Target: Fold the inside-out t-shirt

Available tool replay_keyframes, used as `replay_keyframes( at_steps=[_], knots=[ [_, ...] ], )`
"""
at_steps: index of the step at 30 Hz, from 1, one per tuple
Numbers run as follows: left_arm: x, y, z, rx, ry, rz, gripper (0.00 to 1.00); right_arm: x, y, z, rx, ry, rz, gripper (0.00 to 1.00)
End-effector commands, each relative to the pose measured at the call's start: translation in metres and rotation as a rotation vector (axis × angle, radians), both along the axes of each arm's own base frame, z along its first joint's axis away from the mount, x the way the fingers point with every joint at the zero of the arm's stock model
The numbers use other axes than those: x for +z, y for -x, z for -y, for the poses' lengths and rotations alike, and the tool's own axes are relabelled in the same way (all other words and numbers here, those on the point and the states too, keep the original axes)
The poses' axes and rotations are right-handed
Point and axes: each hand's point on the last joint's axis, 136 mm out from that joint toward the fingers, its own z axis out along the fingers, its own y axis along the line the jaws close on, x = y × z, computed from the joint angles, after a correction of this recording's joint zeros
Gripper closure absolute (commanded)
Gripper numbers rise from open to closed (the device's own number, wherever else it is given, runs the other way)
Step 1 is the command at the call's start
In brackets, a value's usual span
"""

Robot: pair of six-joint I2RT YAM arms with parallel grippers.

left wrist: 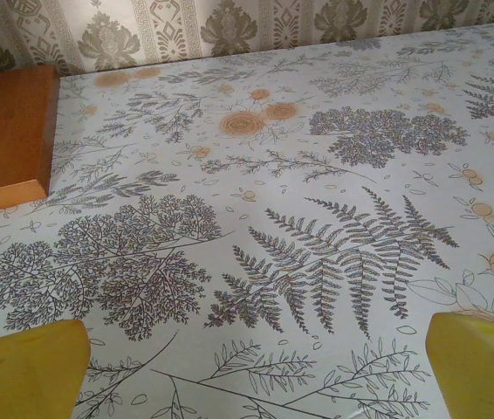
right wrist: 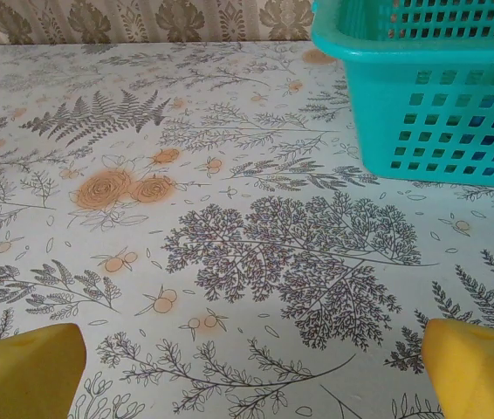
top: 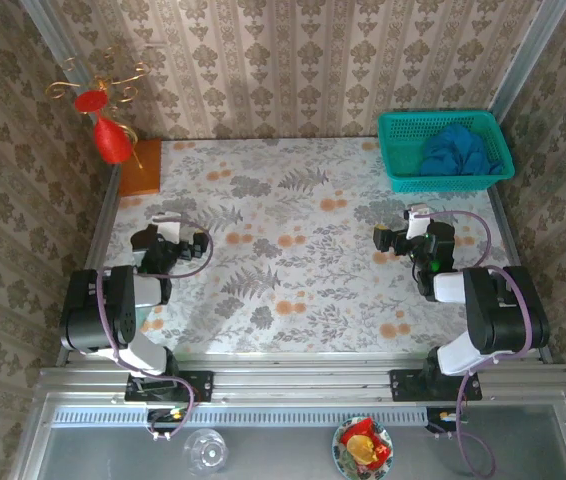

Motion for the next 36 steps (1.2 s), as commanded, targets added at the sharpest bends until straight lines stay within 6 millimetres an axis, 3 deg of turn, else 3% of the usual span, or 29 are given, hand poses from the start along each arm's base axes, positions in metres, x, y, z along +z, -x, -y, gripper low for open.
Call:
replay_keyframes(
  at_steps=[1, 15, 23, 36],
  knots=[
    [0.005, 0.001, 0.003, -0.026, -0.011, 0.029, 0.00, 0.006, 0.000, -0.002, 0.018, 0.012, 0.031, 0.00],
    [0.005, 0.001, 0.003, -0.025, -0.010, 0.029, 0.00, 0.006, 0.000, -0.002, 0.018, 0.012, 0.032, 0.00],
    [0.002, -0.006, -0.022, 0.129, -0.007, 0.005, 0.00, 0.006, 0.000, -0.002, 0.018, 0.012, 0.031, 0.00],
    [0.002, -0.006, -0.022, 0.131, -0.007, 0.004, 0.00, 0.006, 0.000, -0.002, 0.017, 0.011, 0.031, 0.00]
  ],
)
